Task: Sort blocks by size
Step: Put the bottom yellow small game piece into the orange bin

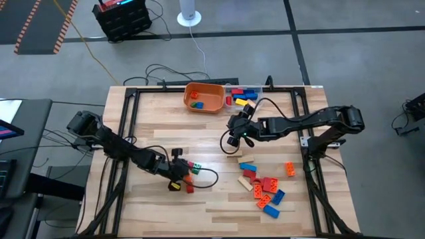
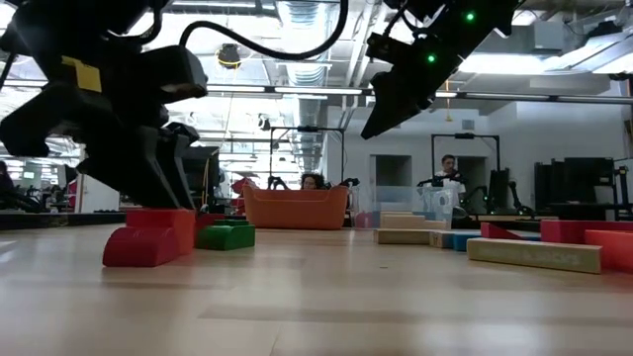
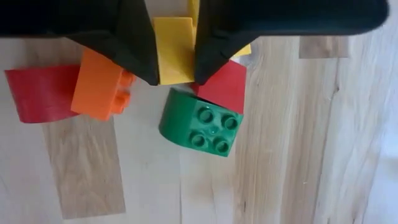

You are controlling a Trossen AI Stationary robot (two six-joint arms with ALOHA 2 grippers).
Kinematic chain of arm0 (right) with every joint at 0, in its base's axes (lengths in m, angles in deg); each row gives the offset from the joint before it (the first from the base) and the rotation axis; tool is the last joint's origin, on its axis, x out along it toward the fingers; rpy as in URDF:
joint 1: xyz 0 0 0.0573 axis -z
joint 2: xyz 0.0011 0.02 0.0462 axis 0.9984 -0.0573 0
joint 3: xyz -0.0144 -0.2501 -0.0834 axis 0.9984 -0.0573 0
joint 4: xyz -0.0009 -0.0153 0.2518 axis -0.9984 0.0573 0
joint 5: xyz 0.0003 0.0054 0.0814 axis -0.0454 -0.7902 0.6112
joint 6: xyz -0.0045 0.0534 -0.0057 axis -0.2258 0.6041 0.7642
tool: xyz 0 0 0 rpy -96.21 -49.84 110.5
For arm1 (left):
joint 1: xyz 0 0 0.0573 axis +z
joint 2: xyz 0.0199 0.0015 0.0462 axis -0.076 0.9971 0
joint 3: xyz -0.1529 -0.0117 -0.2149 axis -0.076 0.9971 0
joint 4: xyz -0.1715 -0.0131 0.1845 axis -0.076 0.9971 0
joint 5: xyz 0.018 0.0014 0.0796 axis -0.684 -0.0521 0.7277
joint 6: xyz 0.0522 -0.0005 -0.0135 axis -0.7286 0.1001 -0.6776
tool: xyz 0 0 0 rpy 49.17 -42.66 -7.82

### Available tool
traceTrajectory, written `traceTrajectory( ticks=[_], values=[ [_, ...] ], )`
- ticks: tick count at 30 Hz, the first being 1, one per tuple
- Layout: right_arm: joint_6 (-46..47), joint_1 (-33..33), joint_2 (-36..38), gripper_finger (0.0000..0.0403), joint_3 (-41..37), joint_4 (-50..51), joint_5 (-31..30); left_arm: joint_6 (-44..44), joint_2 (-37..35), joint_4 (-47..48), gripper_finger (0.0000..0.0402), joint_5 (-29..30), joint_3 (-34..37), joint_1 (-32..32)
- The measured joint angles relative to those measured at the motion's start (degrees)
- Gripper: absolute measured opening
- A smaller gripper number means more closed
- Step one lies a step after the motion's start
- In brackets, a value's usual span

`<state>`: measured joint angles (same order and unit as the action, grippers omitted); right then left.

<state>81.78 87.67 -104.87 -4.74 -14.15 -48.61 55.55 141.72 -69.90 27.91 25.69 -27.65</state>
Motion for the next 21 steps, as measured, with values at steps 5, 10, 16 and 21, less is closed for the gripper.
traceTrajectory(
  ticks=[5, 10, 16, 21],
  values=[
    [-0.09, 0.00, -0.02, 0.0225, 0.00, 0.00, 0.00, 0.05, -0.31, 0.11, 0.0070, -0.19, 0.00, 0.02],
    [0.13, 0.00, -0.04, 0.0225, 0.00, 0.04, 0.02, -0.14, -2.25, 1.16, 0.0069, -0.85, 0.17, 0.00],
    [1.53, -0.12, -0.04, 0.0225, 0.00, 0.36, 0.04, -0.75, -7.40, 2.64, 0.0069, 0.67, 0.15, 0.11],
    [2.93, -0.70, -0.04, 0.0225, 0.00, 1.63, 0.27, -1.53, -11.97, 5.13, 0.0069, 1.41, 0.17, 0.27]
  ],
)
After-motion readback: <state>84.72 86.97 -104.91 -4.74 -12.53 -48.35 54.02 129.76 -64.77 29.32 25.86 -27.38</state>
